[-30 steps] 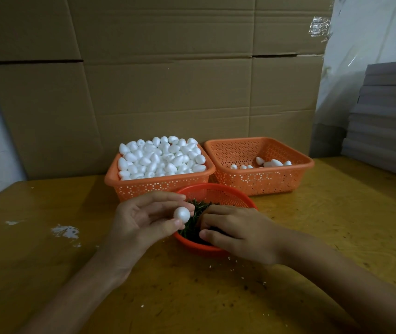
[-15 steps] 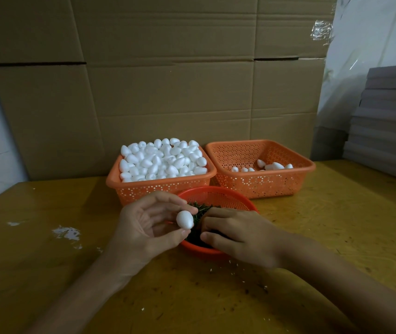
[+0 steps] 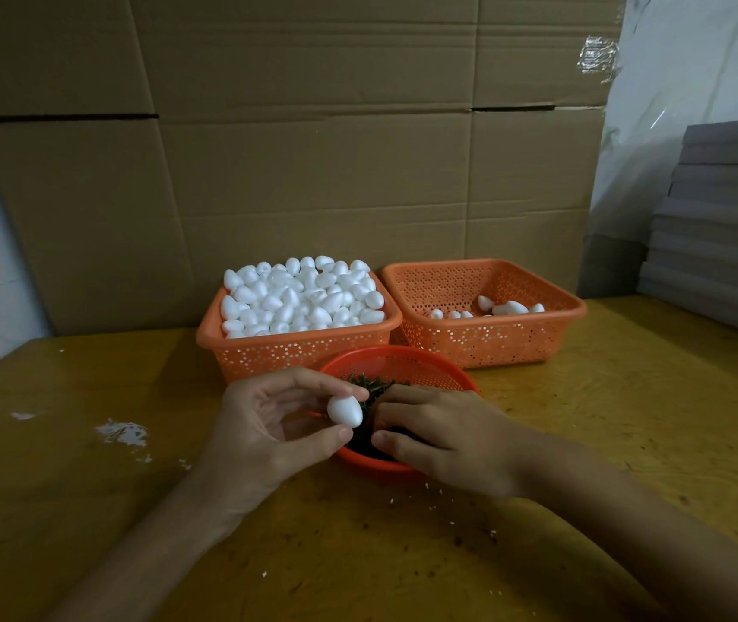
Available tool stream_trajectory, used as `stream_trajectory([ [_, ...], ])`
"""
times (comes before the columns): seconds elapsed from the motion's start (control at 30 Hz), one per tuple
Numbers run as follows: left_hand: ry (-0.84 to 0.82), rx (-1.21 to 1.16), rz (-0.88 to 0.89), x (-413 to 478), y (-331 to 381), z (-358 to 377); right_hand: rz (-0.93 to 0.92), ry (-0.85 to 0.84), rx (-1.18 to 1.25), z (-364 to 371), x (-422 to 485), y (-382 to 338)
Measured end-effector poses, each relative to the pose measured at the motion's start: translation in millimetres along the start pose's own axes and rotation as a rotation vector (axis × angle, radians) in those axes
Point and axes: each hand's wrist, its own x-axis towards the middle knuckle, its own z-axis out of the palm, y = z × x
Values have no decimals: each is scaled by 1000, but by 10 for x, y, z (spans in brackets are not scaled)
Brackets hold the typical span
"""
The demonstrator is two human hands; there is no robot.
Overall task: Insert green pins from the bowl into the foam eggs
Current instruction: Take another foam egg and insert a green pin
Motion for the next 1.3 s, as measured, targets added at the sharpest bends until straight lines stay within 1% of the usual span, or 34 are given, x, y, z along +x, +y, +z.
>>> stream_trajectory([
  [0.23, 33, 12, -6, -3, 6, 5, 2, -11, 18, -17, 0, -6],
  [0.4, 54, 16, -27, 4, 28, 9, 31, -23, 107, -39, 13, -2],
  [0.6, 81, -12, -59, -6, 46, 16, 5, -41, 199, -71, 16, 4],
  [0.73, 75, -1, -55, 0, 37, 10, 19, -30, 254, -75, 18, 10],
  [0.9, 91, -14, -47, 2, 26, 8, 11, -30, 256, -74, 17, 5],
  [1.03, 112, -47, -85, 2, 19, -7, -10, 30, 248, -58, 1, -39],
  [1.2, 129, -142, -97, 14, 8, 1, -55, 101, 168, -7, 6, -96],
  [1.3, 121, -172, -100, 16, 25, 0, -51, 124, 193, 10, 9, -97],
])
